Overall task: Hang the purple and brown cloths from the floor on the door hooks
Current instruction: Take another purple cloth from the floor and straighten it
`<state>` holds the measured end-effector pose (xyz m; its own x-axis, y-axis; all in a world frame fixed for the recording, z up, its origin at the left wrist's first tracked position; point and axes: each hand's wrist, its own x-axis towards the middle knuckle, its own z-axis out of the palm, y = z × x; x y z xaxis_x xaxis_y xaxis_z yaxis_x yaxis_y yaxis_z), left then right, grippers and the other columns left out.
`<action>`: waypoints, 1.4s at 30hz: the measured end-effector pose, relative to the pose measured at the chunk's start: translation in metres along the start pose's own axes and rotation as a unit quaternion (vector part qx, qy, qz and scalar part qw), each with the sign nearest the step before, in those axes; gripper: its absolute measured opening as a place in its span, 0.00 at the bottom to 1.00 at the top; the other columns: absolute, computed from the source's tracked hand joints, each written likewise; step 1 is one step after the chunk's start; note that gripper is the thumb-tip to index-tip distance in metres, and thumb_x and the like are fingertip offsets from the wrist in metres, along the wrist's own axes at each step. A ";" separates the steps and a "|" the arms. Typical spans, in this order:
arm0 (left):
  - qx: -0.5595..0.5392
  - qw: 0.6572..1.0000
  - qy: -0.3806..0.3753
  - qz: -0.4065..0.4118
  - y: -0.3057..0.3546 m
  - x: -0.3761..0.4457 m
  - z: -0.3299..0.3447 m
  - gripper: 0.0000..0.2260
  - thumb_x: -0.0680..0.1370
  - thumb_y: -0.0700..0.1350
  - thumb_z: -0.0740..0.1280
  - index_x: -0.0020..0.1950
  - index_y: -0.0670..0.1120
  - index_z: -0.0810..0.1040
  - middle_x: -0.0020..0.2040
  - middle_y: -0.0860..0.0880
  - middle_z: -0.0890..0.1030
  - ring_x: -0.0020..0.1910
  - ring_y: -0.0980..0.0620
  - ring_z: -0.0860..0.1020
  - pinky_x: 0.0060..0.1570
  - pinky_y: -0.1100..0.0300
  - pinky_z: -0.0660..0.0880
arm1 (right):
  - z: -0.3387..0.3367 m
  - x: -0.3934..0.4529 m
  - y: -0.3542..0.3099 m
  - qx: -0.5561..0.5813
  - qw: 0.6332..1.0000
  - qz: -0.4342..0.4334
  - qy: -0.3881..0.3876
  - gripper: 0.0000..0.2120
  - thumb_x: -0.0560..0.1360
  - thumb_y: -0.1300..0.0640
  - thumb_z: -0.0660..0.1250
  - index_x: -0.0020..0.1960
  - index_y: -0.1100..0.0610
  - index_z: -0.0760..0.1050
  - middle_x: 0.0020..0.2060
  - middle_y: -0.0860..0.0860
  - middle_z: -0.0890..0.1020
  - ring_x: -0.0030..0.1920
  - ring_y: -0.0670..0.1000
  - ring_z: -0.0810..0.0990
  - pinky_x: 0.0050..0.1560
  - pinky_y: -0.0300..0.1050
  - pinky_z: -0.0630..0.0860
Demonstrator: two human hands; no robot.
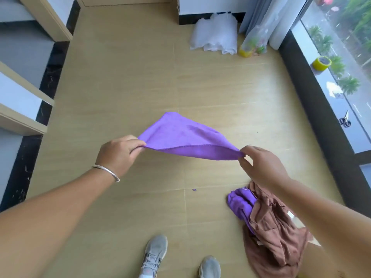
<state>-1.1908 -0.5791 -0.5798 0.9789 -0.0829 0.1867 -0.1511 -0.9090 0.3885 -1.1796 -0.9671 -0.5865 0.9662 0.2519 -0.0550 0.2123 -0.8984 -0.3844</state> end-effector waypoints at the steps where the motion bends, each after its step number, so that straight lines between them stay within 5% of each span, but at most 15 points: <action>1: 0.014 1.000 -0.016 0.010 -0.002 -0.021 0.016 0.05 0.73 0.44 0.70 0.44 0.47 0.85 0.43 0.50 0.84 0.38 0.46 0.81 0.35 0.54 0.75 | 0.020 -0.011 0.003 -0.027 0.999 -0.017 -0.017 0.03 0.74 0.57 0.66 0.47 0.55 0.77 0.40 0.49 0.81 0.41 0.55 0.78 0.34 0.43 0.64; 7: 0.058 0.990 -0.125 0.030 -0.029 -0.146 0.133 0.09 0.63 0.35 0.80 0.37 0.46 0.84 0.37 0.50 0.83 0.33 0.48 0.81 0.30 0.57 0.75 | 0.173 -0.083 0.026 -0.138 0.974 -0.030 -0.177 0.01 0.68 0.60 0.64 0.40 0.58 0.74 0.37 0.54 0.80 0.42 0.59 0.78 0.39 0.48 0.70; 11: 0.077 0.971 -0.223 0.034 -0.046 -0.234 0.218 0.10 0.60 0.36 0.80 0.33 0.46 0.82 0.33 0.51 0.80 0.31 0.49 0.80 0.28 0.60 0.74 | 0.275 -0.141 0.044 -0.153 0.957 -0.052 -0.240 0.08 0.61 0.65 0.70 0.37 0.58 0.73 0.32 0.55 0.78 0.35 0.59 0.78 0.32 0.45 0.65; 15: 0.106 0.927 -0.360 0.014 -0.061 -0.309 0.285 0.01 0.72 0.43 0.72 0.40 0.47 0.82 0.40 0.51 0.82 0.43 0.47 0.81 0.39 0.57 0.75 | 0.354 -0.196 0.061 -0.167 0.938 -0.062 -0.298 0.09 0.67 0.66 0.64 0.46 0.56 0.72 0.40 0.54 0.79 0.41 0.58 0.79 0.35 0.45 0.61; 18: 0.157 0.881 -0.445 0.016 -0.066 -0.362 0.323 0.07 0.78 0.48 0.62 0.49 0.49 0.79 0.49 0.52 0.81 0.52 0.49 0.78 0.46 0.56 0.71 | 0.398 -0.239 0.070 -0.197 0.911 -0.055 -0.358 0.13 0.71 0.65 0.59 0.53 0.53 0.70 0.46 0.51 0.76 0.46 0.56 0.78 0.38 0.45 0.63; 22: 0.161 0.855 -0.492 -0.013 -0.068 -0.406 0.342 0.07 0.81 0.51 0.59 0.51 0.50 0.74 0.50 0.51 0.80 0.52 0.47 0.77 0.41 0.56 0.66 | 0.427 -0.269 0.077 -0.200 0.894 -0.033 -0.400 0.14 0.73 0.65 0.58 0.55 0.53 0.72 0.50 0.52 0.75 0.50 0.56 0.76 0.41 0.45 0.63; 27: 0.055 0.896 -0.417 -0.141 -0.082 -0.395 0.347 0.04 0.79 0.48 0.62 0.50 0.50 0.76 0.46 0.52 0.81 0.46 0.45 0.77 0.38 0.55 0.69 | 0.437 -0.259 0.087 -0.162 0.911 0.008 -0.380 0.09 0.71 0.59 0.59 0.48 0.53 0.75 0.46 0.51 0.76 0.49 0.55 0.75 0.40 0.45 0.63; 33: -0.022 0.935 -0.300 -0.187 -0.099 -0.323 0.361 0.06 0.78 0.42 0.65 0.51 0.50 0.80 0.47 0.51 0.81 0.46 0.45 0.78 0.40 0.54 0.73 | 0.438 -0.204 0.098 -0.020 0.968 0.106 -0.227 0.11 0.77 0.54 0.60 0.40 0.59 0.72 0.37 0.53 0.75 0.39 0.60 0.76 0.33 0.48 0.67; 42: -0.039 0.983 -0.131 -0.125 -0.152 -0.170 0.413 0.07 0.79 0.38 0.63 0.54 0.42 0.79 0.50 0.43 0.81 0.50 0.40 0.77 0.46 0.50 0.73 | 0.447 -0.056 0.135 0.118 0.968 0.220 -0.005 0.06 0.78 0.52 0.61 0.46 0.53 0.74 0.37 0.48 0.78 0.38 0.53 0.74 0.36 0.46 0.68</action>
<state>-1.2770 -0.5956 -1.0431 0.9870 0.0274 -0.1581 0.0985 -0.8812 0.4624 -1.2705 -0.9414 -1.0467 0.9539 -0.1316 -0.2698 -0.2597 -0.8125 -0.5219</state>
